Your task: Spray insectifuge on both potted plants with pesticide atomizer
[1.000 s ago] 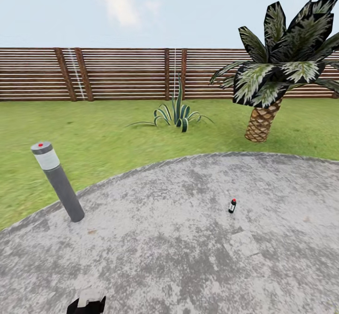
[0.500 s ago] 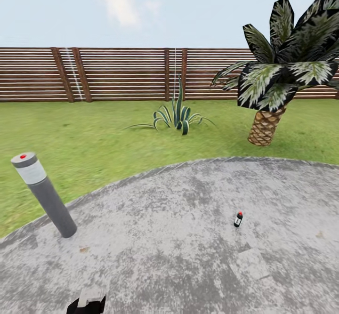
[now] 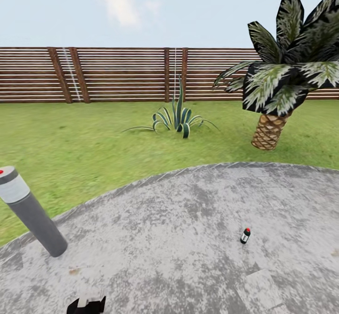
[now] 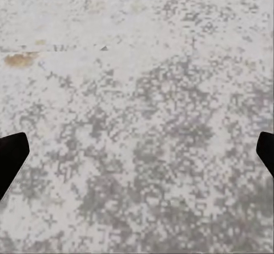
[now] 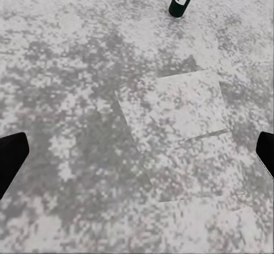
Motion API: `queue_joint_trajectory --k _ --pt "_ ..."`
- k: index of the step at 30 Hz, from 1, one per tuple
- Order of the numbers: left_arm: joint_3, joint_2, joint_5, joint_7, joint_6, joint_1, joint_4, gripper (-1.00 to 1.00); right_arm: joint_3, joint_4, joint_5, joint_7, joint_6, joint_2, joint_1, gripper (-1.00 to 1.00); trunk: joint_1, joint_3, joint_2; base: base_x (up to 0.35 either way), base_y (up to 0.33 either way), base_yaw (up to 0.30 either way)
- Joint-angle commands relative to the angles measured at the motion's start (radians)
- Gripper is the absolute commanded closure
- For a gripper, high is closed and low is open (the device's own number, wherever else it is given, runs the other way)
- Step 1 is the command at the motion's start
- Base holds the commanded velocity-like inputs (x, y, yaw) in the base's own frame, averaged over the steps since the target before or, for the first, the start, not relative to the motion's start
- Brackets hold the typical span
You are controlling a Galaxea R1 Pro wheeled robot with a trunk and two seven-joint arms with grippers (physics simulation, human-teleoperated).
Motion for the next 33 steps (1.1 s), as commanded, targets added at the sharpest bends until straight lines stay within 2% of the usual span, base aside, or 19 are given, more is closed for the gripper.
queue_joint_trajectory --k 1,18,33 --pt "0.005 0.000 -0.001 -0.001 -0.003 -0.001 0.001 -1.00 0.000 0.001 0.004 -0.005 -0.002 0.000 0.000 -1.00 0.000 -0.001 0.000 0.338 0.000 0.000" --pt "0.005 0.000 -0.001 -0.001 -0.003 -0.001 0.001 -1.00 0.000 0.000 0.003 -0.006 -0.003 0.000 0.000 -1.00 0.000 -0.001 0.000 0.338 0.056 -0.012" --pt "0.005 0.000 -0.001 -0.001 -0.003 -0.001 0.001 -1.00 0.000 0.001 0.003 -0.006 -0.002 0.000 0.000 -1.00 0.000 -0.001 0.000 0.296 0.185 -0.204"
